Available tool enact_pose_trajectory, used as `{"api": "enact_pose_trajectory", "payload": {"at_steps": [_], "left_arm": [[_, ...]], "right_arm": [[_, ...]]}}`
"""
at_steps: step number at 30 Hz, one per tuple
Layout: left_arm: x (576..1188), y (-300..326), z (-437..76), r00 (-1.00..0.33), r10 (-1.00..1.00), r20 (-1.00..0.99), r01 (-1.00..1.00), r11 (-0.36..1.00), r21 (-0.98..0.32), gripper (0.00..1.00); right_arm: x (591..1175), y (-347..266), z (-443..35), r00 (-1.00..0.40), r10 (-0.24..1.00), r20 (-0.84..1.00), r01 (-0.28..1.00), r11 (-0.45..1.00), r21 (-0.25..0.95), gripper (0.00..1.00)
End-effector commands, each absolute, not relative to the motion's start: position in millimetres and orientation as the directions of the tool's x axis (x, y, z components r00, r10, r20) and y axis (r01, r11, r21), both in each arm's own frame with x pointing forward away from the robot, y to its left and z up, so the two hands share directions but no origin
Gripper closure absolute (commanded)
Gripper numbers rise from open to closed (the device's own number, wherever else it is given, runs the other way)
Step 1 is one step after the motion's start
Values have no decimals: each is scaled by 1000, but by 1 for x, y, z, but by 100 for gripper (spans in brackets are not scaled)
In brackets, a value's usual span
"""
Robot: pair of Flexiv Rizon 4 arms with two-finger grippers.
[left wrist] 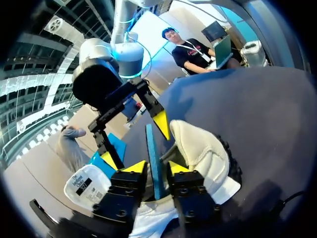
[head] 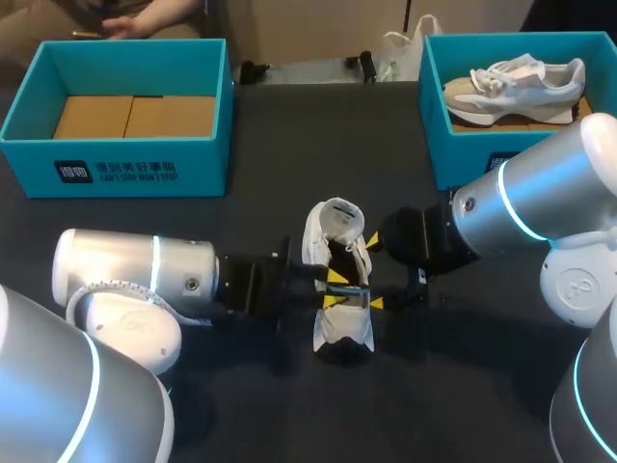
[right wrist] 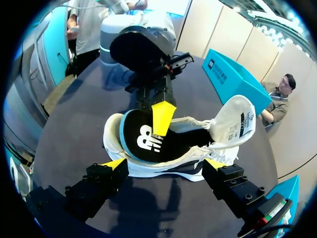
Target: Take the shoe out of the shoebox, open the shoe tongue, remove and reinsert the insole, then place the shoe into the shoebox
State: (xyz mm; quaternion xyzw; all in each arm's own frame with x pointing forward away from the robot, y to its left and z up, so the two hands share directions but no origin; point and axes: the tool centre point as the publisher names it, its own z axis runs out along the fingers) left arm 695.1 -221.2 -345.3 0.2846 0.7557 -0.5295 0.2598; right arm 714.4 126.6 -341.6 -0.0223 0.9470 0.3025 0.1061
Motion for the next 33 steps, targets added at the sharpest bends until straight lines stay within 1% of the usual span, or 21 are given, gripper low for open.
{"api": "enact_pose_trajectory", "payload": {"at_steps": [1, 3, 4, 6, 7, 8, 9, 13, 22, 27, 31, 32, 33], "left_arm": [[687, -214, -338, -708, 136, -693, 701, 259, -665, 57], [686, -214, -335, -706, 134, -695, 702, 254, -665, 61], [686, -215, -334, -710, 131, -692, 699, 249, -670, 67], [685, -217, -334, -721, 130, -680, 688, 243, -683, 71], [685, -219, -336, -723, 139, -677, 688, 244, -684, 79], [685, -221, -339, -729, 148, -668, 682, 244, -690, 91], [684, -222, -340, -733, 151, -663, 678, 242, -694, 100], [684, -225, -347, -739, 179, -649, 672, 251, -697, 100], [697, -224, -366, -710, 251, -658, 704, 279, -654, 100], [695, -217, -370, -724, 244, -645, 689, 291, -664, 100], [688, -211, -363, -731, 222, -646, 682, 277, -677, 100], [687, -211, -361, -730, 221, -647, 683, 275, -677, 97], [685, -210, -357, -729, 213, -651, 684, 267, -679, 83]], "right_arm": [[713, 127, -342, -976, 24, -216, -106, 816, 568, 0], [713, 127, -342, -976, 24, -216, -106, 816, 568, 0], [713, 127, -342, -976, 24, -216, -106, 816, 568, 0], [713, 127, -342, -976, 24, -216, -106, 816, 568, 0], [713, 127, -342, -976, 24, -216, -106, 816, 568, 0], [713, 127, -342, -976, 24, -216, -106, 816, 568, 0], [713, 127, -342, -976, 24, -216, -106, 816, 568, 0], [713, 127, -342, -976, 24, -216, -106, 816, 568, 0], [713, 127, -342, -976, 24, -216, -106, 816, 568, 0], [713, 127, -342, -976, 24, -216, -106, 816, 568, 0], [713, 127, -342, -976, 24, -216, -106, 816, 568, 0], [713, 127, -342, -976, 24, -216, -106, 816, 568, 0], [713, 127, -342, -976, 24, -216, -106, 816, 568, 0]]}}
